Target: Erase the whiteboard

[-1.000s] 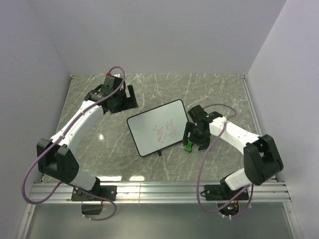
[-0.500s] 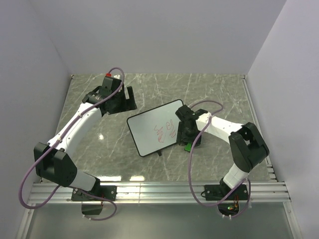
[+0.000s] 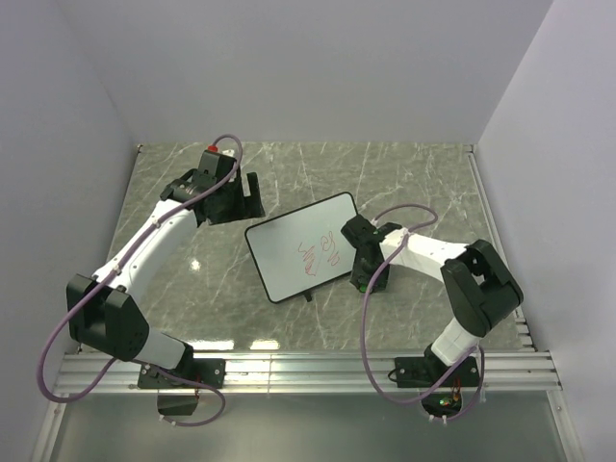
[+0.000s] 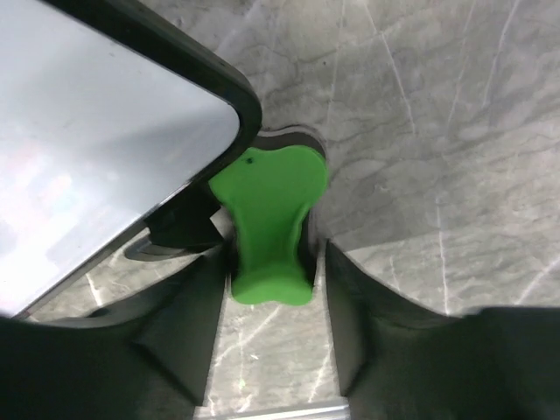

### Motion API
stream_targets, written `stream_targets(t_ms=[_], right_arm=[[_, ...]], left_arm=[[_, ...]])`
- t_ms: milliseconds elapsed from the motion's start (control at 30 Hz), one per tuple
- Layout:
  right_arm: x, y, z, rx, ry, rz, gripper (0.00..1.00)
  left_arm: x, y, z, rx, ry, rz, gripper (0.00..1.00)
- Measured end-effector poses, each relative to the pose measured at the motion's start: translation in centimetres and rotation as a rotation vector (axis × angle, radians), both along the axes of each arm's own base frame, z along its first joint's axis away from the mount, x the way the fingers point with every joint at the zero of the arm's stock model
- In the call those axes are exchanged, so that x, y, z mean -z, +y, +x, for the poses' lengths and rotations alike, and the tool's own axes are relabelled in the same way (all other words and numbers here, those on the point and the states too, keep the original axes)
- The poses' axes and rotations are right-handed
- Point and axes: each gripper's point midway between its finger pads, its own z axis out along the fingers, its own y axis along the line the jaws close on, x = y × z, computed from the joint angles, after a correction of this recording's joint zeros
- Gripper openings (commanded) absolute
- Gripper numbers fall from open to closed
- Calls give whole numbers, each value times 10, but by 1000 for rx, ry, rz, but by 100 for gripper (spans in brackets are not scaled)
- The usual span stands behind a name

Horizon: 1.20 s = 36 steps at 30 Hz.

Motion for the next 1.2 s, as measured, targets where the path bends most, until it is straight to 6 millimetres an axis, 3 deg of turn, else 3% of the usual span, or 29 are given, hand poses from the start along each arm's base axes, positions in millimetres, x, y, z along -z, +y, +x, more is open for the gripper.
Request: stream_targets(t_ms=[300,567,633,667,700,800,1000,1200], right_arm=[[0,-4,-1,33,-48,12,32],[-1,-24,-37,35,-49,28,28],[-3,-26,-48,26,-47,56,36],[-4,-25,-51,21,-46,72,43],[-6,-22,-53,14,-46,92,61],[-7,-16,-55,-8,-37,122,78],[-14,-15,-52,-37,-40,115,83],[-24,-12,-39,-43,-70,100,71]], left_arm=[[10,-1,-1,14,33,12,91],[15,-9,-3,35,48,13,93],[14,-11,-3,38,46,11,93],[14,-11,-3,39,46,11,93],[14,-12,-3,40,46,11,93],[15,-12,-3,36,49,8,93],[18,-15,-4,36,58,5,93],[18,-19,-5,45,59,6,93]])
